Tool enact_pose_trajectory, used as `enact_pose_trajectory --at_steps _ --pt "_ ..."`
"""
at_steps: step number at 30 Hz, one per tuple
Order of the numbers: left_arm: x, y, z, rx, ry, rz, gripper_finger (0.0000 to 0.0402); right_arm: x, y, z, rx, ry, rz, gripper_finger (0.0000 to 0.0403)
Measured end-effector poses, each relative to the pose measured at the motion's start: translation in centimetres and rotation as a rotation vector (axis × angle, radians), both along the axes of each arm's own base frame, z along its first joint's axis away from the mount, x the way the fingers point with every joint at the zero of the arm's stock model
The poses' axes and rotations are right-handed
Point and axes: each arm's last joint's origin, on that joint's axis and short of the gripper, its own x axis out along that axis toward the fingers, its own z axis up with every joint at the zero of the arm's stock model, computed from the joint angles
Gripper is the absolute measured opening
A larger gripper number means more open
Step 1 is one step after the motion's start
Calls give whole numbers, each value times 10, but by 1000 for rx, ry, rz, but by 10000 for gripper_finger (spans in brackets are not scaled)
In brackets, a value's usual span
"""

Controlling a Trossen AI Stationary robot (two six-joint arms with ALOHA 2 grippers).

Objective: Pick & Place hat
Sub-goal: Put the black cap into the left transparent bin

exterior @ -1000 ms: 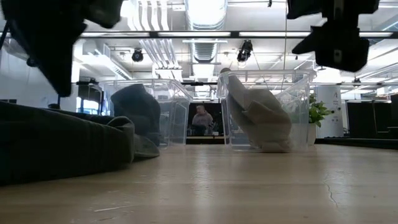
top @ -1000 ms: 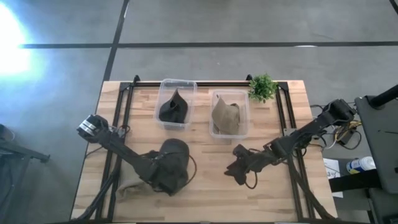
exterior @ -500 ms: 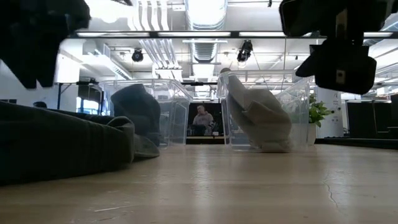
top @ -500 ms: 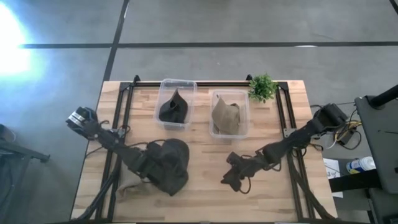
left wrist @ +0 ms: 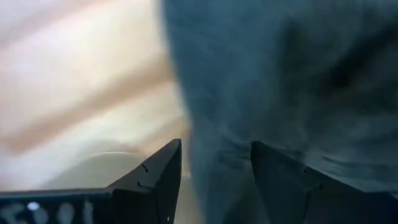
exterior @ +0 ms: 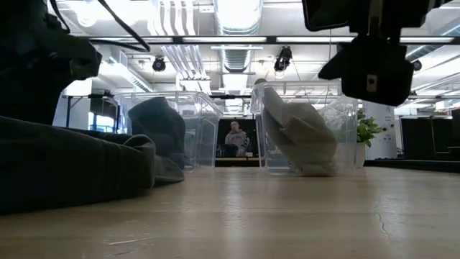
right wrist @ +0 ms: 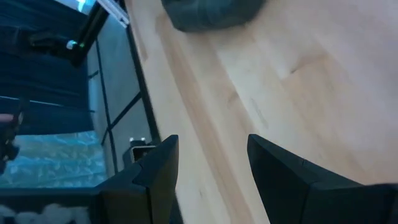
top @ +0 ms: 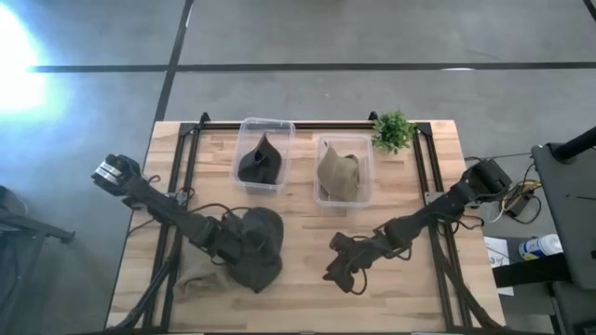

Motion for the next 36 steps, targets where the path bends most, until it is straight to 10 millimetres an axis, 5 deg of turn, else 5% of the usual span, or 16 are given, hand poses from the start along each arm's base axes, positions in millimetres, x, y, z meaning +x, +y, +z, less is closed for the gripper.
enact_pose_trajectory --at_steps 8,16,20,28,36 --pt "8 -6 -30 -109 -154 -59 173 7 -9 -6 21 28 -19 187" --pt "2 -1 -36 -34 -119 -76 18 10 -14 -8 18 32 -41 187" --pt "8 -4 -31 -29 -181 -127 5 13 -19 -7 10 27 -55 187" --pt "33 -23 41 -10 -549 -287 2 17 -29 -7 3 20 -78 187" --pt "22 -32 115 107 -733 -374 1 14 -33 10 -3 -52 -61 187"
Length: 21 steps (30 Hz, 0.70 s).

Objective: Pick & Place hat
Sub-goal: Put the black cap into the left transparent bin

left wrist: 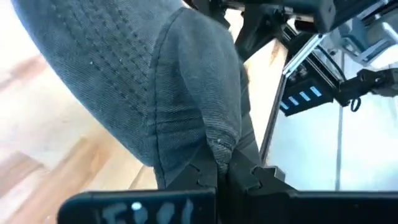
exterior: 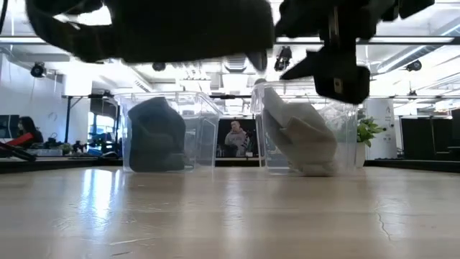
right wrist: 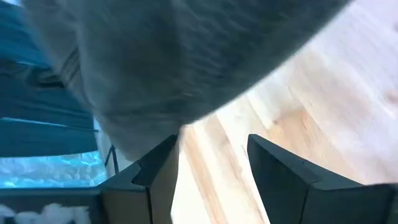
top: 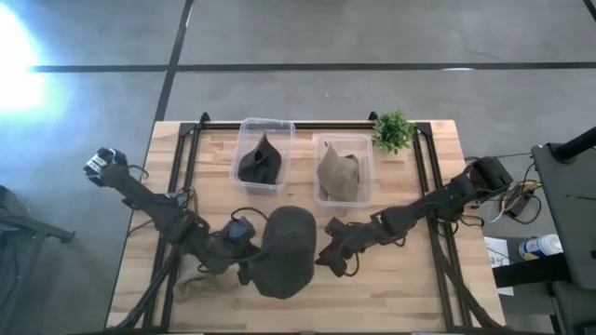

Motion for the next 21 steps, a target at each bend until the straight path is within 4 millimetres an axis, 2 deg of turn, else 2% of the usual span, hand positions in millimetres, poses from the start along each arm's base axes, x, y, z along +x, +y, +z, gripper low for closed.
enact_pose_trajectory --at_steps 5,10,16,21 --pt "-19 -4 9 127 181 -40 1 -11 -6 32 -91 -134 77 187" --pt "-21 -9 26 128 156 -78 0 -28 -19 61 -212 -221 93 187" --pt "-18 -11 54 157 33 -93 0 -25 -46 67 -95 -217 104 187" --pt "-19 -13 64 128 30 -148 0 -26 -62 76 -101 -268 98 187"
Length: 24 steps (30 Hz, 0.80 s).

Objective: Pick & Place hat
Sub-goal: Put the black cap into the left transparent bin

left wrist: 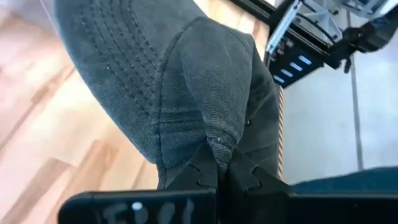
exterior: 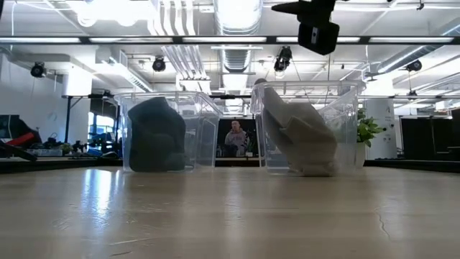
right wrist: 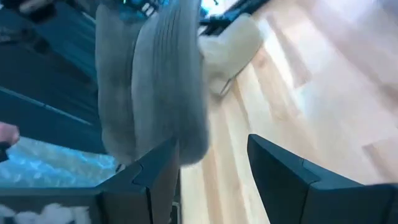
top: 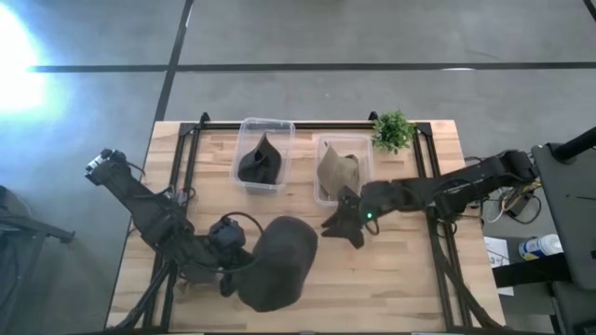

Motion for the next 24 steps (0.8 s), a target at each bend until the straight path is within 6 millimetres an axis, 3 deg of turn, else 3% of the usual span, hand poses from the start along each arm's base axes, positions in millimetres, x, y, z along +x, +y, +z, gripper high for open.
enact_pose_trajectory --at_steps 9,24 --pt "0 -5 15 10 -104 -10 0 0 -12 8 84 -40 108 187" --pt "8 -7 7 49 -103 -8 0 19 -5 21 138 -193 244 187"
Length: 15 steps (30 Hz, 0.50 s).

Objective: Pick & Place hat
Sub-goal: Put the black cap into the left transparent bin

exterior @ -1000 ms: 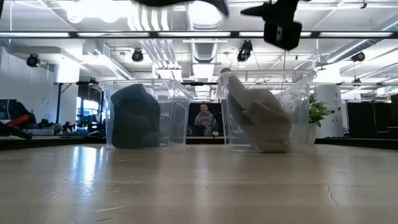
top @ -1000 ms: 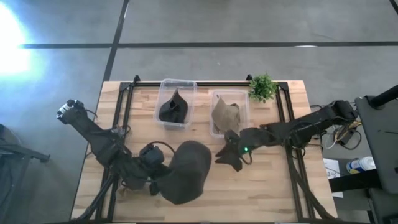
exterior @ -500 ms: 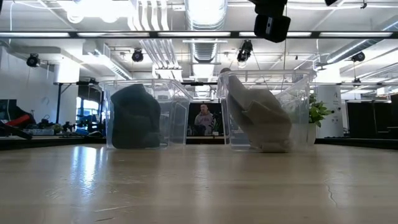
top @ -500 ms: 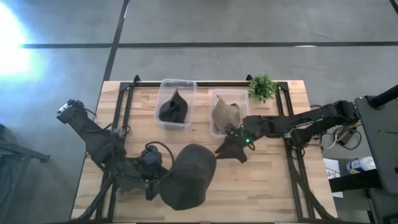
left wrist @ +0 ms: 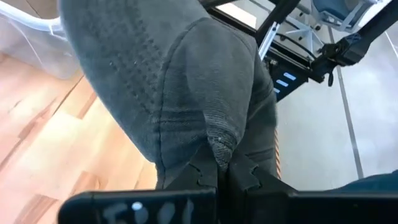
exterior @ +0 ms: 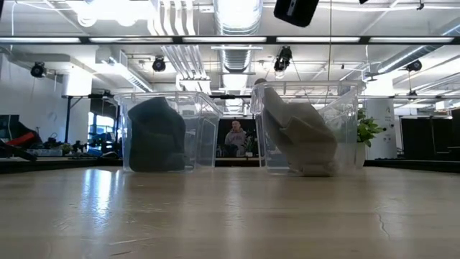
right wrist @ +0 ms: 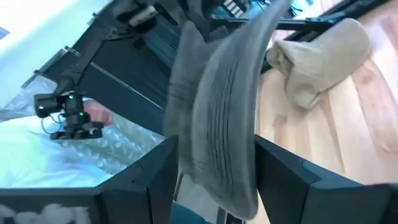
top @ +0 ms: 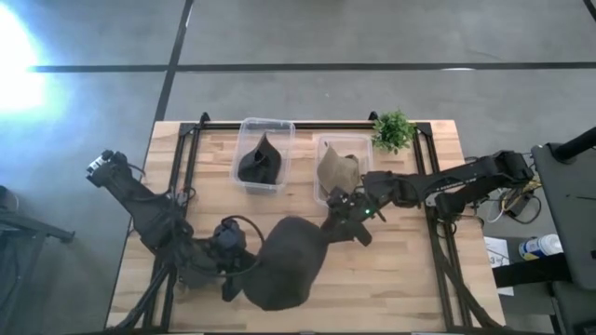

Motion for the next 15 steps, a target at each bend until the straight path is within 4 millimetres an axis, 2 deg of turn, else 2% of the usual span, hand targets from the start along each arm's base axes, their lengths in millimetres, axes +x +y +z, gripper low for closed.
enact_pose_trajectory --at_steps 7,15 --pt "8 4 -5 15 7 37 0 4 1 13 -17 -48 5 183" --pt "13 10 -5 73 -10 63 0 13 2 6 -20 -19 8 133"
